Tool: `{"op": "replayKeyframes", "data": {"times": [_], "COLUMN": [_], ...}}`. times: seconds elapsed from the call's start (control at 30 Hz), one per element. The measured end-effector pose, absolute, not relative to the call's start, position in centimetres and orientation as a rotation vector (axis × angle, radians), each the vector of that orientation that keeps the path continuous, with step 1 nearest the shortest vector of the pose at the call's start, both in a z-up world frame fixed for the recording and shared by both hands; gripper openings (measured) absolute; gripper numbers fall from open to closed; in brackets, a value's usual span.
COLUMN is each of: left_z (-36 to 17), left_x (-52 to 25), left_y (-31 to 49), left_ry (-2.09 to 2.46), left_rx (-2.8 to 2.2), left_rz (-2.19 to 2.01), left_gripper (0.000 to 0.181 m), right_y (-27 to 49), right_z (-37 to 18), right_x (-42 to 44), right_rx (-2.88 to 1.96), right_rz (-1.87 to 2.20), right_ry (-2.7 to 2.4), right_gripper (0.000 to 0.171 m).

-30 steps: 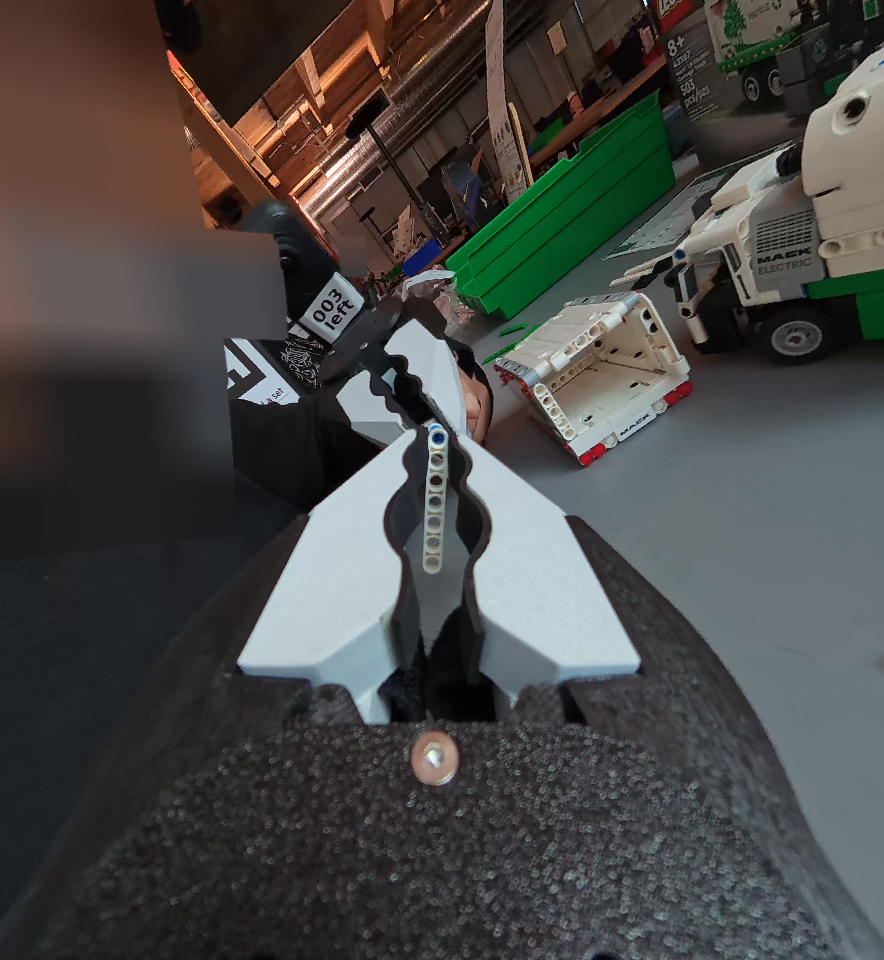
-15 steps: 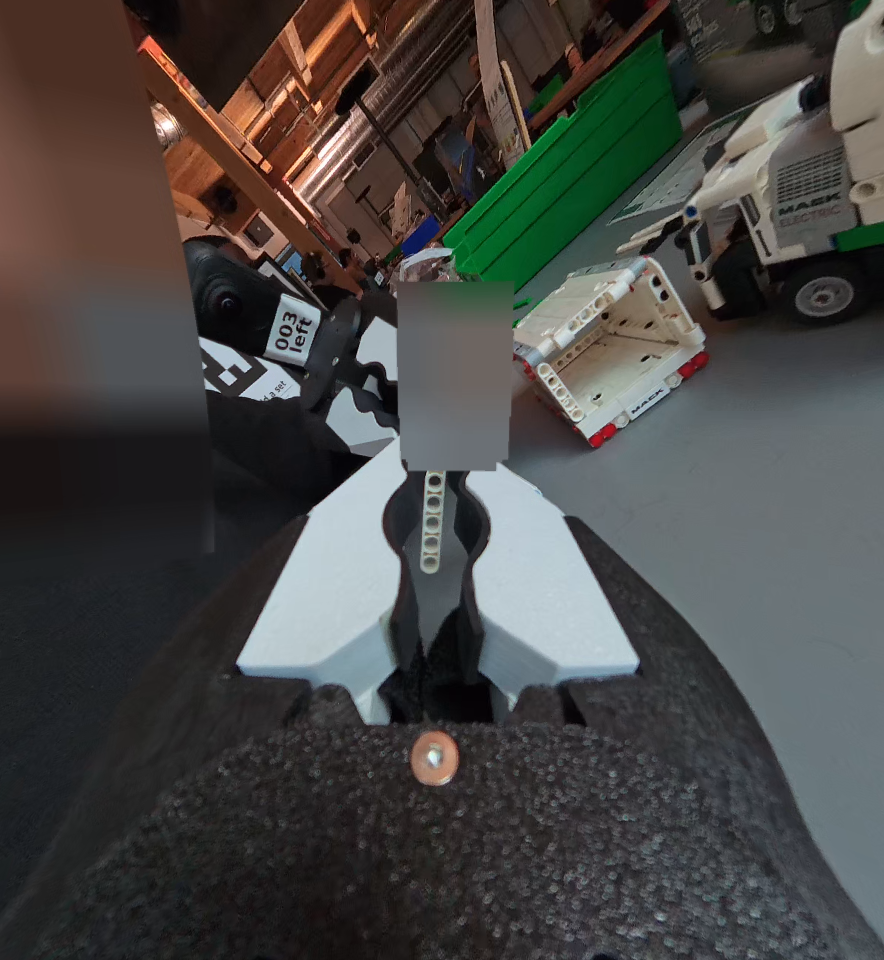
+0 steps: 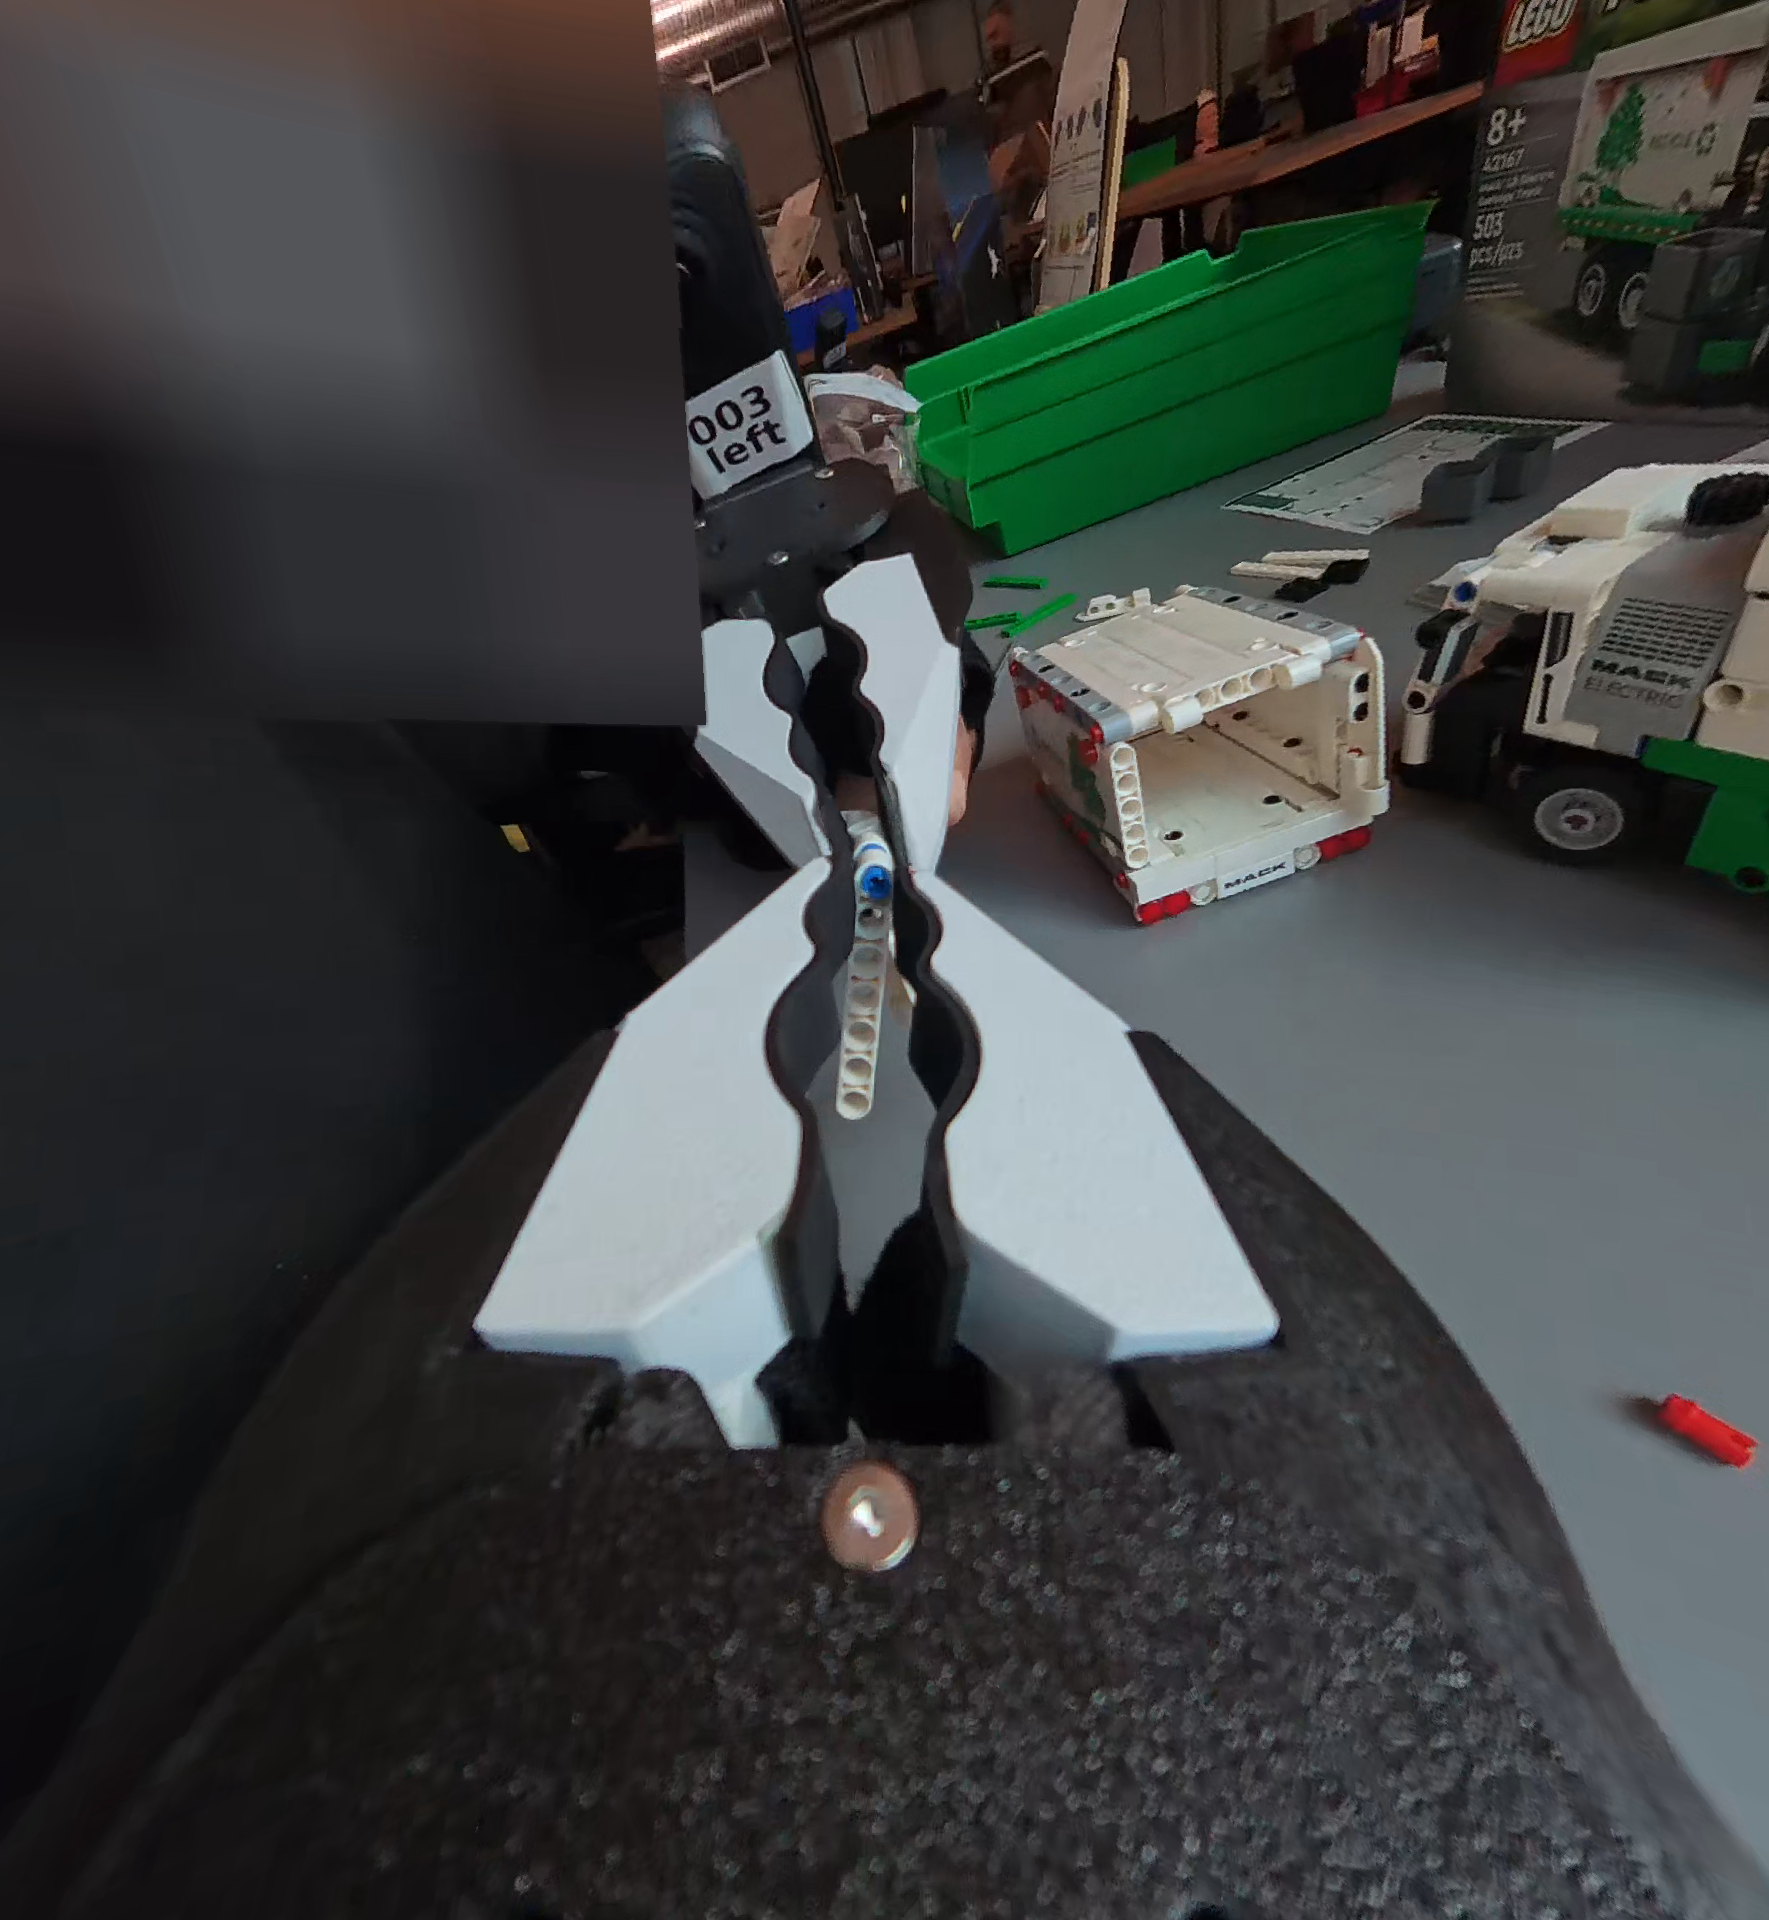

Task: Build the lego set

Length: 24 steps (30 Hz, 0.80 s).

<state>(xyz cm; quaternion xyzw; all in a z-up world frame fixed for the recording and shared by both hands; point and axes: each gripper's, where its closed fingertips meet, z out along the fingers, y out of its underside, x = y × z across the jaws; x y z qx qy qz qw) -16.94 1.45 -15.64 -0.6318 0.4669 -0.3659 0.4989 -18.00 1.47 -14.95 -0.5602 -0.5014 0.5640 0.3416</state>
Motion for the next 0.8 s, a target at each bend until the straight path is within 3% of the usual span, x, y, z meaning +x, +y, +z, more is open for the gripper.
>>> {"op": "replayKeyframes", "data": {"times": [0.23, 0.47, 0.8], "left_z": [-15.63, -15.94, -15.81], "left_x": [-16.88, -17.2, -16.99], "left_y": [1.2, 1.63, 0.71], "left_ry": [1.113, 1.239, 1.198], "left_rx": [-1.551, -1.413, -1.494], "left_rz": [-0.972, -0.518, -0.837], "left_gripper": [0.005, 0.005, 0.005], "right_y": [1.32, 1.26, 0.81], "right_z": [-14.98, -15.17, -15.11], "right_x": [-17.93, -17.84, -17.65], "right_rx": [-1.446, -1.666, -1.386], "right_rz": [1.466, 1.816, 1.346], "right_ry": [-1.318, -1.17, -1.379], "right_gripper": [0.006, 0.005, 0.005]}}
